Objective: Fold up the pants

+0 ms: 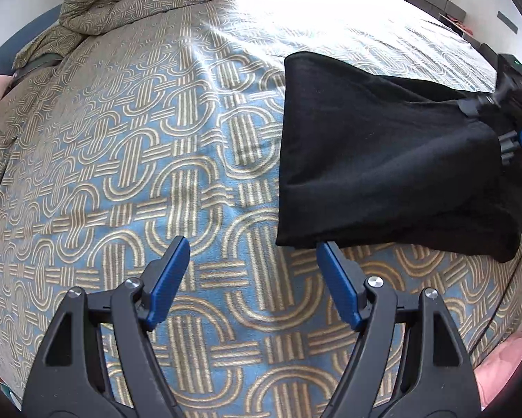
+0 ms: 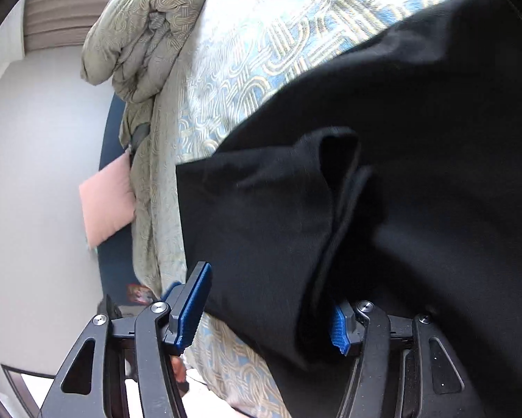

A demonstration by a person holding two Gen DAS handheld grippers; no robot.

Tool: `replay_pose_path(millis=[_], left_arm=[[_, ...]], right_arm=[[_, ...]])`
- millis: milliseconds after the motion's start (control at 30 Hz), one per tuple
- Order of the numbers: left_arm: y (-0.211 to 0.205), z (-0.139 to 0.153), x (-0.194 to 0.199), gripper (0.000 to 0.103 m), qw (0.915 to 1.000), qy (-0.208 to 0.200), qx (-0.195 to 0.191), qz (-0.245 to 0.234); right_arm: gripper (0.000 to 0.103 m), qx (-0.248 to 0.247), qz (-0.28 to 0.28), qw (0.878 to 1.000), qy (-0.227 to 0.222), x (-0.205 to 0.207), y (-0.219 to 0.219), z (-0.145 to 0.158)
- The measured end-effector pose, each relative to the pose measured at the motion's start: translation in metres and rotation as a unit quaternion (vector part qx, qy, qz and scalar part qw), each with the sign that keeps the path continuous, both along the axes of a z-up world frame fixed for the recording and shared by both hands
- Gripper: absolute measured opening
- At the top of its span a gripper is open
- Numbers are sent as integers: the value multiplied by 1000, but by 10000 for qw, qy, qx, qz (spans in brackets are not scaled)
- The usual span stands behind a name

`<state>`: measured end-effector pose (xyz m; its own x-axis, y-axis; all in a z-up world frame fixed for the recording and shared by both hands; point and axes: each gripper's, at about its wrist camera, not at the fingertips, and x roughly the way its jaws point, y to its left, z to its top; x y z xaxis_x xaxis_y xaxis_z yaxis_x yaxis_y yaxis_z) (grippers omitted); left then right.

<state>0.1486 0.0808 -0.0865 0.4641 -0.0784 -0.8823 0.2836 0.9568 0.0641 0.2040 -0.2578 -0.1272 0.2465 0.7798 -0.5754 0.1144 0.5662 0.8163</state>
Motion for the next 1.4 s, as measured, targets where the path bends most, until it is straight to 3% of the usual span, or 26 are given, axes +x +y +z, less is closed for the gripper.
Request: replay_pose_path(millis=[67,100,133,167,267,333,367,400,433,467,533,600,700,833,867,900,933,1067,1200,1233,1333,1400], left_arm=[[-1,3,-1,76,10000,-34,17,-15],[-1,4,-2,76,10000,-41,16,-9],[-1,5,-3,76,10000,-48,22,16],[1,5,-3,76,10000,-56,22,41],[5,8,-3,76,9999,-77,-58,139],[9,7,0,76,9996,-33,-177,198],[10,7,2,76,9995,-3,-229,224],[11,6,4,76,9993,23,-267,259],[11,6,5,76,9991,32,-284,315],[12,7,6,76,9989,13,-298,367],[15,10,5,76,9983,-52,-391,424],[18,12,5,76,9977,-40,-496,457],[23,10,9,76,9974,14,-490,534],[27,11,12,76,9953,54,-690,678],[27,11,12,76,9948,58,-747,696],[27,13,12,76,9944,48,-788,706],[26,15,10,76,9943,22,-803,697],[25,20,5,76,9953,-76,-719,641],[28,20,5,76,9951,-81,-734,655],[27,19,6,76,9950,-66,-754,656],[25,18,8,76,9947,-48,-803,636],[22,18,9,76,9951,-46,-802,583]], right_arm=[[60,207,-274,9994,21,14,-7,-2],[55,294,-407,9987,-25,17,-9,-4],[41,282,-531,9981,-119,20,-9,-3],[4,104,-588,9979,-232,23,-8,2],[4,-879,-628,9890,-1014,12,2,35],[5,-1487,-577,9722,-1717,1,3,57],[8,-1896,-563,9603,-1967,-2,6,64],[23,-2272,-549,9506,-2041,-1,9,66],[34,-2561,-512,9463,-1904,3,9,61],[53,-2659,-455,9506,-1537,10,4,50],[54,-2168,-563,9712,-818,10,-14,27],[55,-1344,-800,9846,-782,-5,-37,24],[55,-843,-524,9928,-669,-22,-48,17],[55,-680,-237,9941,-809,-31,-44,10],[45,-643,-224,9945,-799,-30,-41,11],[15,-642,-188,9948,-764,-32,-40,10],[8,-701,-103,9947,-745,-30,-35,12],[8,-346,34,9971,-681,-30,-12,41],[8,344,-375,9984,-261,-43,-25,51],[8,265,-533,9982,-91,-45,-32,47],[11,-816,-849,9913,584,-51,-46,23],[11,-781,-894,9880,984,-60,-52,1]])
